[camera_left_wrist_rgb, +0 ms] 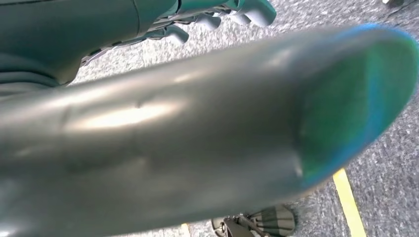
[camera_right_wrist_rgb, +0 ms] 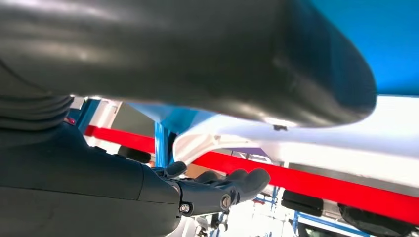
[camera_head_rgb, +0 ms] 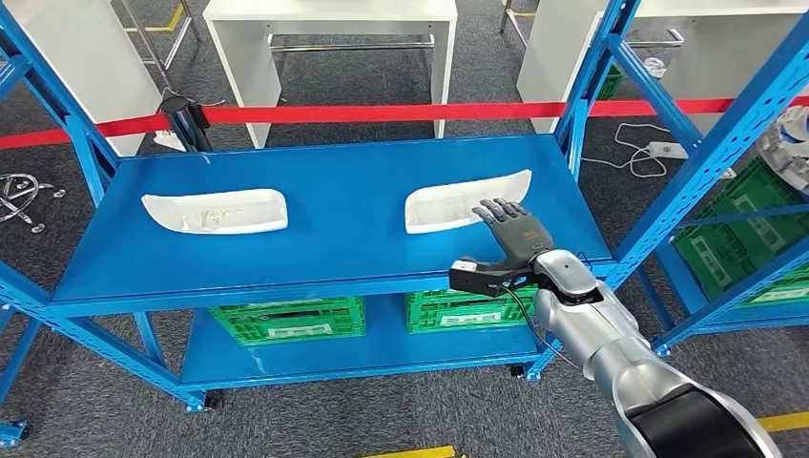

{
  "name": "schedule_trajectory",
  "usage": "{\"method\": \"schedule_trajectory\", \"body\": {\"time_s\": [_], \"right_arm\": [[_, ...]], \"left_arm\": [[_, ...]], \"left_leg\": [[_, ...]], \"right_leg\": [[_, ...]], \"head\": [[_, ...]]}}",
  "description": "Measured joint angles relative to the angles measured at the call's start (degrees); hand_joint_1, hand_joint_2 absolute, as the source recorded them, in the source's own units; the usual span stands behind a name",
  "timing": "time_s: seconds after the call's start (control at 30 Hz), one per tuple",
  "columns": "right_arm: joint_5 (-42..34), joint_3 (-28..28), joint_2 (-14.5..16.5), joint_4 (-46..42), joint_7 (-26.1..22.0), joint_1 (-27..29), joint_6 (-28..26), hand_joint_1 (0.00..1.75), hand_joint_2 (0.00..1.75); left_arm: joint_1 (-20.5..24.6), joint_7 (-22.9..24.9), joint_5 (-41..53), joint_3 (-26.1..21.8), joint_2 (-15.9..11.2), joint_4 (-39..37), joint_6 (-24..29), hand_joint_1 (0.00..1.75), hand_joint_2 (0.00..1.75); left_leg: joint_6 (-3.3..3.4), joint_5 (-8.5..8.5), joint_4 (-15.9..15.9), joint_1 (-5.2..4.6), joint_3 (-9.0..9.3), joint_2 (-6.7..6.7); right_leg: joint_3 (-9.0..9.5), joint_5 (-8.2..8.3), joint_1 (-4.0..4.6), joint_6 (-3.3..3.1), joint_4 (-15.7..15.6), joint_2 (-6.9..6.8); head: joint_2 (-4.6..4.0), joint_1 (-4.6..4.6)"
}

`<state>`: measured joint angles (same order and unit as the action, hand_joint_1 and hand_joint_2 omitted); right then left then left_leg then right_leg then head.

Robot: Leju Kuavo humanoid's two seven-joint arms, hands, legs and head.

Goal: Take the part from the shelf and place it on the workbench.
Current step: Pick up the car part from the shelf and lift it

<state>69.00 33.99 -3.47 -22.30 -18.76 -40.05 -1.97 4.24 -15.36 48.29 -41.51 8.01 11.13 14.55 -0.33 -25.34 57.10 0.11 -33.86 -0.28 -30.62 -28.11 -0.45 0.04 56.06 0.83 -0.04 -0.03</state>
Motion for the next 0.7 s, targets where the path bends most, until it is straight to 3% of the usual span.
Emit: {"method": "schedule_trajectory", "body": {"time_s": [0.07,0.47,0.7], "right_arm": [[0.0,0.0,0.0,0.0,-0.2,0.0,-0.3,0.0,0.0],[-0.1,0.7,1.8,-1.5,-6.4,0.9,-10.9,0.0,0.0],[-0.1,1.0,2.9,-2.4,-7.0,1.3,-11.6,0.0,0.0]], "left_arm": [[0.0,0.1,-0.2,-0.1,0.1,0.0,0.1,0.0,0.0],[-0.3,-1.5,-0.4,-0.8,0.4,-0.1,1.0,0.0,0.0],[-0.3,-1.6,-0.3,-1.0,0.4,-0.1,1.1,0.0,0.0]], "left_leg": [[-0.18,0.15,-0.2,-0.01,0.12,-0.05],[-0.03,0.02,-0.2,-0.04,0.24,-0.13],[-0.08,0.04,-0.3,0.06,0.29,-0.14]], "right_leg": [[0.1,0.11,0.01,-0.36,-0.1,-0.01],[0.22,-0.08,0.02,0.02,-0.2,-0.16],[0.24,-0.12,0.13,-0.04,-0.1,-0.17]], "head": [[0.0,0.19],[0.0,0.21],[0.0,0.2]]}}
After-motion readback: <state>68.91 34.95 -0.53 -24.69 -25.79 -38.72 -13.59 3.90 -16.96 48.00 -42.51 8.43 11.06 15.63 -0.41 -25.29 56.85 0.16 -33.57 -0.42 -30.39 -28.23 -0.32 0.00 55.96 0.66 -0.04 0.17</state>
